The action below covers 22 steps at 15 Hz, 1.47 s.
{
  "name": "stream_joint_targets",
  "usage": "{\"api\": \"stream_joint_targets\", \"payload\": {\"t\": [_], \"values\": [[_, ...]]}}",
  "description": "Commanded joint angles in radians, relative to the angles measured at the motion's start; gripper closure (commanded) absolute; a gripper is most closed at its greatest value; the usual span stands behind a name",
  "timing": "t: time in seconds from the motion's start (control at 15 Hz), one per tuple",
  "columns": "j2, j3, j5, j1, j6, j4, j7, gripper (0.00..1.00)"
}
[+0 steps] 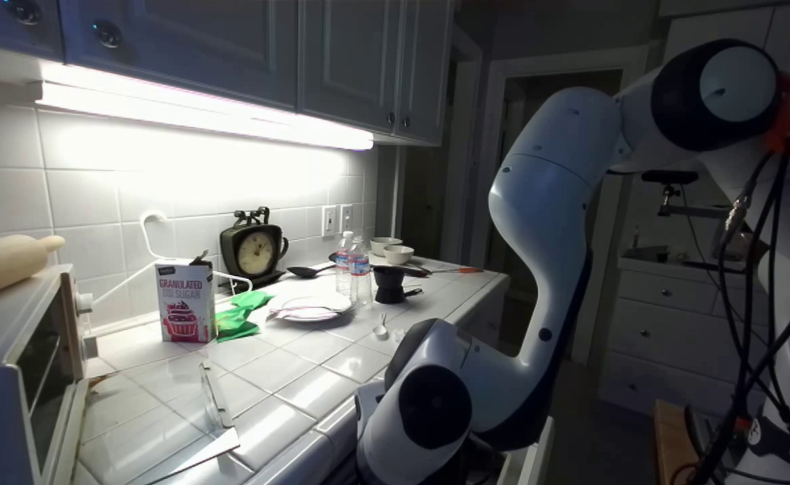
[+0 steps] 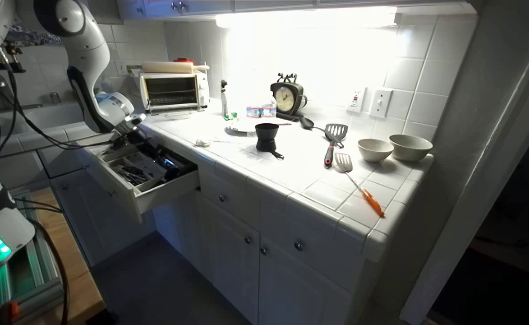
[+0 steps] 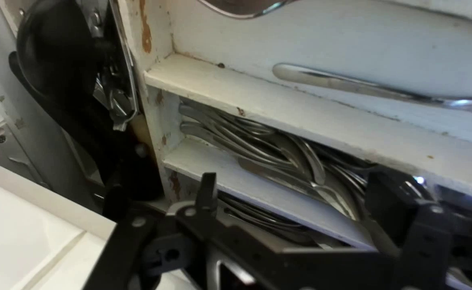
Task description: Remove two spoons from the drawer
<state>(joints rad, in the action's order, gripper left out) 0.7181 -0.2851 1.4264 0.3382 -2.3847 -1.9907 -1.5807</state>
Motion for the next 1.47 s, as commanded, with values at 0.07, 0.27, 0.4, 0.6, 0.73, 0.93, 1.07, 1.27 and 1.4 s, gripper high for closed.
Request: {"api": "stream_joint_targets", "payload": {"t": [0.07,0.27,0.4,0.6,0.73,0.93,1.07,1.27,1.4], "values": [[-0.009,0.017,-0.039,0.007,0.007,-0.010,0.024,0.05],[0.002,0.027,-0.016,0.010,-0.007,-0.001,0.010,0.11],[0.008,0.027,-0.022,0.010,-0.004,0.002,0.020,0.33],[0.015,0.026,-0.027,0.009,-0.004,0.005,0.027,0.55],[0.019,0.027,-0.025,0.010,-0.004,0.006,0.027,0.69],[0.019,0.025,-0.028,0.012,-0.001,0.005,0.032,0.89],[0.014,0.021,-0.034,0.012,0.000,0.001,0.041,1.00],[-0.004,0.015,-0.044,0.011,0.007,-0.006,0.066,0.98],[-0.018,0.010,-0.053,0.013,0.022,-0.011,0.089,0.99]]}}
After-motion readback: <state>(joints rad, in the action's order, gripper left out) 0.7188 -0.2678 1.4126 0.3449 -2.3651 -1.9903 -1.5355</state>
